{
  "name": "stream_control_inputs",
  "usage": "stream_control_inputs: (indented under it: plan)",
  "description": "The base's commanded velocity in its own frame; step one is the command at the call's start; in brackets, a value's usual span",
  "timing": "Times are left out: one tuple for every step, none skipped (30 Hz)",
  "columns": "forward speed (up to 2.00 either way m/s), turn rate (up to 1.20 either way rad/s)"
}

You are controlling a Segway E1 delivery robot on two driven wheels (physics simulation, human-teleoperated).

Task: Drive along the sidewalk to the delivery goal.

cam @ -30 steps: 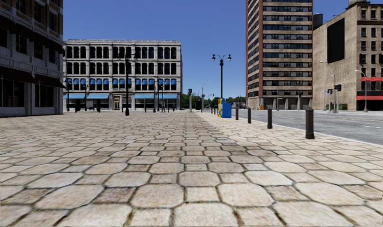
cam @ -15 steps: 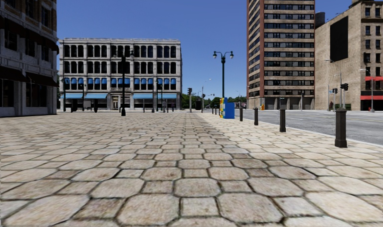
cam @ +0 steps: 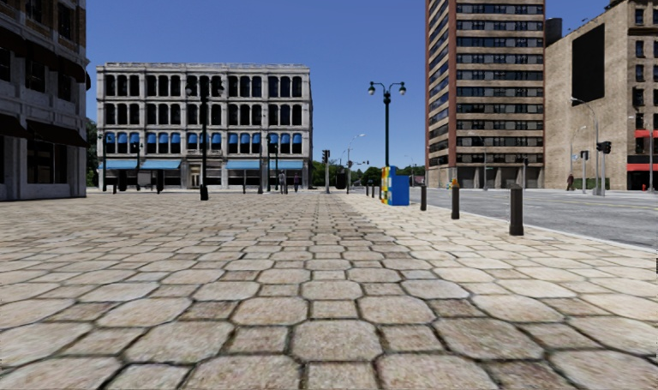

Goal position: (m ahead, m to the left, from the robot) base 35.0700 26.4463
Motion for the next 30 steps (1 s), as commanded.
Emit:
stream_control_inputs:
  plan:
    - [2.00,0.00]
    - [2.00,0.00]
    - [2.00,0.00]
    - [2.00,0.00]
    - [2.00,0.00]
    - [2.00,0.00]
    - [2.00,0.00]
    - [2.00,0.00]
    - [2.00,0.00]
    - [2.00,0.00]
    - [2.00,0.00]
    - [2.00,0.00]
    - [2.00,0.00]
    - [2.00,0.00]
    - [2.00,0.00]
    - [2.00,0.00]
    - [2.00,0.00]
    - [2.00,0.00]
    - [2.00,0.00]
    - [2.00,0.00]
    - [2.00,0.00]
    - [2.00,0.00]
    - [2.00,0.00]
    - [2.00,0.00]
    - [2.00,0.00]
    - [2.00,0.00]
    - [2.00,0.00]
    - [2.00,0.00]
    - [2.00,0.00]
    - [2.00,0.00]
